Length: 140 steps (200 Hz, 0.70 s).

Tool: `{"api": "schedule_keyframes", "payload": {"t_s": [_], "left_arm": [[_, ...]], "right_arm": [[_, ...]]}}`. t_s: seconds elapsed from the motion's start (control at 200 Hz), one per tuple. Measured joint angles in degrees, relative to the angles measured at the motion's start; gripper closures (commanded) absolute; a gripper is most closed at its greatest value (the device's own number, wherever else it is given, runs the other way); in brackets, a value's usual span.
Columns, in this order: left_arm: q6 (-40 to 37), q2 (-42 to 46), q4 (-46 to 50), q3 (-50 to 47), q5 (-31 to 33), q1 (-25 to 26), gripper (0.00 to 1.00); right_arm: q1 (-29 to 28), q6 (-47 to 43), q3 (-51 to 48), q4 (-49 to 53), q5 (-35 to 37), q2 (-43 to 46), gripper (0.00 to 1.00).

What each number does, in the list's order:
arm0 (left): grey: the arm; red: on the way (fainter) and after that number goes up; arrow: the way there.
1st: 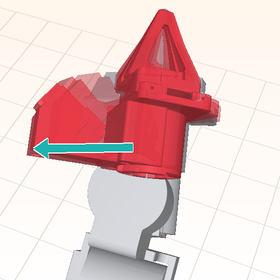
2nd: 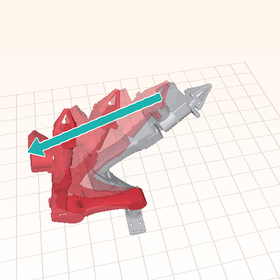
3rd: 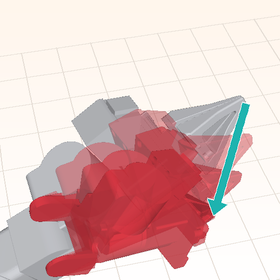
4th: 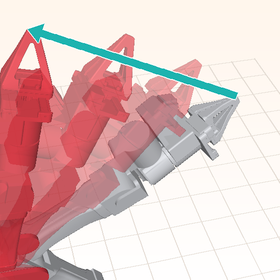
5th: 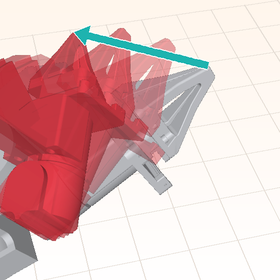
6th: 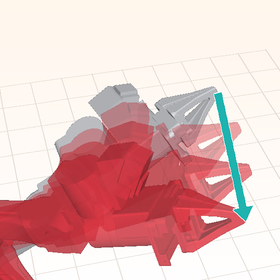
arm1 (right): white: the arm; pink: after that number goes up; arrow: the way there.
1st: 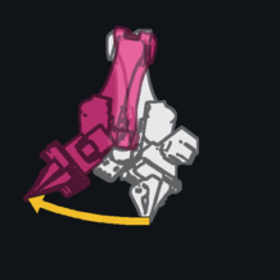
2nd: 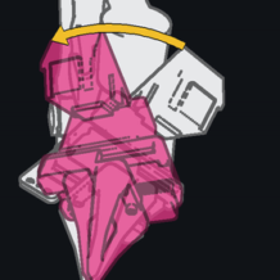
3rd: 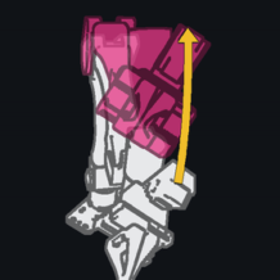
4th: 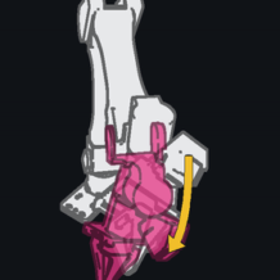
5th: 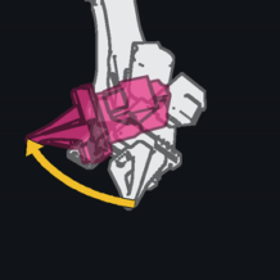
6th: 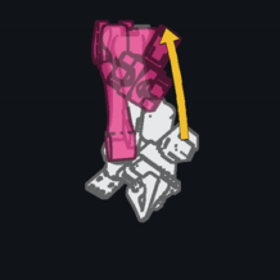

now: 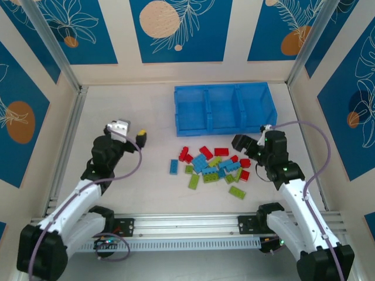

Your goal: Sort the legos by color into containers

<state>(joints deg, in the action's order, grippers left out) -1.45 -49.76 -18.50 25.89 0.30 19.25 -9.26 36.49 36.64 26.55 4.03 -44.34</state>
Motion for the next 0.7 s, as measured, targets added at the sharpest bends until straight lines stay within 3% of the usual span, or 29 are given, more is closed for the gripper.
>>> {"api": "schedule_keyframes", "payload": {"t_s": [0.185, 0.295, 0.49, 0.7], "left_arm": [[0.72, 0.7, 3.39, -1.09, -6.58, 17.29, 0.0], [-3.17, 0.13, 4.7, -3.15, -7.61, 23.78, 0.0], [-8.22, 0.59, 7.13, -4.55, -7.32, 25.68, 0.0], [-9.7, 1.79, 7.21, -5.18, -5.77, 25.83, 0.0]], "right_arm": [[-0.5, 1.46, 0.0, 9.75, 1.33, -6.16, 0.06], [-0.55, 3.54, 0.0, 11.47, 4.68, -10.4, 0.03], [1.44, 8.24, 0.87, 12.94, 9.35, -18.34, 0.04], [2.75, 15.74, 3.72, 12.5, 9.49, -26.18, 0.09]]}}
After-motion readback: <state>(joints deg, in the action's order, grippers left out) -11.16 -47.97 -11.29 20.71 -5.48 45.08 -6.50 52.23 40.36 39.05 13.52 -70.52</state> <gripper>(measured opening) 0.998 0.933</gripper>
